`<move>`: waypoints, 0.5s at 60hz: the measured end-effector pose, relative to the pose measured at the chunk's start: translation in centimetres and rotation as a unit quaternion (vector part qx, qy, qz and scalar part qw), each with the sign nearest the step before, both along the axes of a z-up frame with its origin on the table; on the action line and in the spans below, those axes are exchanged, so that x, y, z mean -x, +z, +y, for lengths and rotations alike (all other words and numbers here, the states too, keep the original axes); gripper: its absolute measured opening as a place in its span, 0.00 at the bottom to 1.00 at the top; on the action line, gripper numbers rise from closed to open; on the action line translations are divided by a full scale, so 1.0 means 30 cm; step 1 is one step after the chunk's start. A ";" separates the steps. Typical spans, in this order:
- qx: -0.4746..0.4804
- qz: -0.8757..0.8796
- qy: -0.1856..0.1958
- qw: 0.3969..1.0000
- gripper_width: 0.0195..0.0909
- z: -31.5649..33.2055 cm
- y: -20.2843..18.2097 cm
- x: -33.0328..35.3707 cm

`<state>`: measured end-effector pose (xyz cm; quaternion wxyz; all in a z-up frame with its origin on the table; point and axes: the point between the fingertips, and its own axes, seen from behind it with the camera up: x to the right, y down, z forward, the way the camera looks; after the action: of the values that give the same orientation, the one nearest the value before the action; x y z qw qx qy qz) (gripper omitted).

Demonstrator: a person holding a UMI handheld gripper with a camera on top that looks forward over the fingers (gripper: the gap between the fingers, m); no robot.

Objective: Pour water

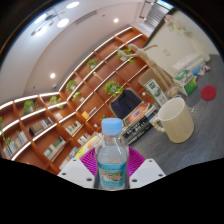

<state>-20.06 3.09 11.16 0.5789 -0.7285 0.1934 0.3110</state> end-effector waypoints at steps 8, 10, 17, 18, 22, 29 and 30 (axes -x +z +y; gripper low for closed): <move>-0.002 0.175 -0.031 0.984 0.21 0.076 0.066 -0.103; 0.002 0.217 -0.037 0.976 0.20 0.063 0.099 -0.124; -0.013 0.342 -0.052 0.938 0.20 0.141 0.134 -0.185; -0.014 0.359 -0.053 0.932 0.21 0.128 0.154 -0.192; -0.021 0.429 -0.059 0.901 0.20 0.159 0.170 -0.221; -0.028 0.542 -0.072 0.837 0.20 0.173 0.193 -0.287; -0.031 0.556 -0.076 0.827 0.21 0.173 0.196 -0.299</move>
<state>-11.10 8.28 17.03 0.4178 -0.3972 0.5275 0.6240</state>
